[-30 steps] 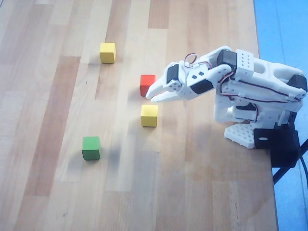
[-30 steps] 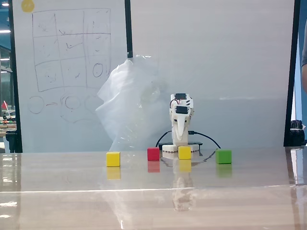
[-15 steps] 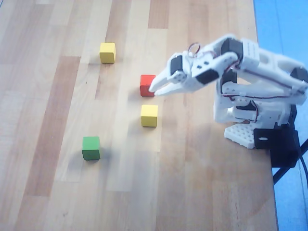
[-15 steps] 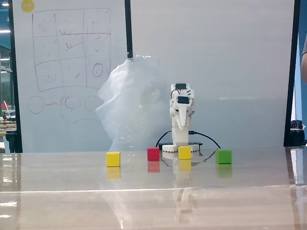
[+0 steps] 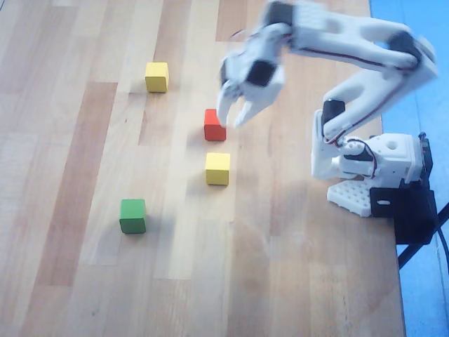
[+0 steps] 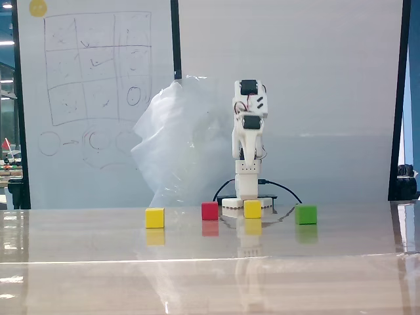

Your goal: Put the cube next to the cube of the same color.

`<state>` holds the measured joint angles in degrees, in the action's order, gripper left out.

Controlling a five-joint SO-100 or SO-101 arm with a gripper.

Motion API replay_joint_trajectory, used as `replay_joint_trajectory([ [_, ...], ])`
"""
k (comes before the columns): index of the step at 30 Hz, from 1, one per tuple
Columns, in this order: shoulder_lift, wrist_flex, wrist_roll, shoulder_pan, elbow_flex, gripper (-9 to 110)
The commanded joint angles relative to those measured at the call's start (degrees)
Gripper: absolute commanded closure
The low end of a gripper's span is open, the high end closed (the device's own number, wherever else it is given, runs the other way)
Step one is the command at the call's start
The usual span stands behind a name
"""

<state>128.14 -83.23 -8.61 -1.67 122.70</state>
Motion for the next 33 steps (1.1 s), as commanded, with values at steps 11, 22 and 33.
replay_joint_trajectory([
  [11, -14.3, 5.9, 0.4, 0.1, -5.3, 84],
  [22, -14.1, 14.9, 0.3, 0.0, 8.5, 66],
  [33, -14.9, 23.5, -0.4, -0.2, 15.3, 68],
])
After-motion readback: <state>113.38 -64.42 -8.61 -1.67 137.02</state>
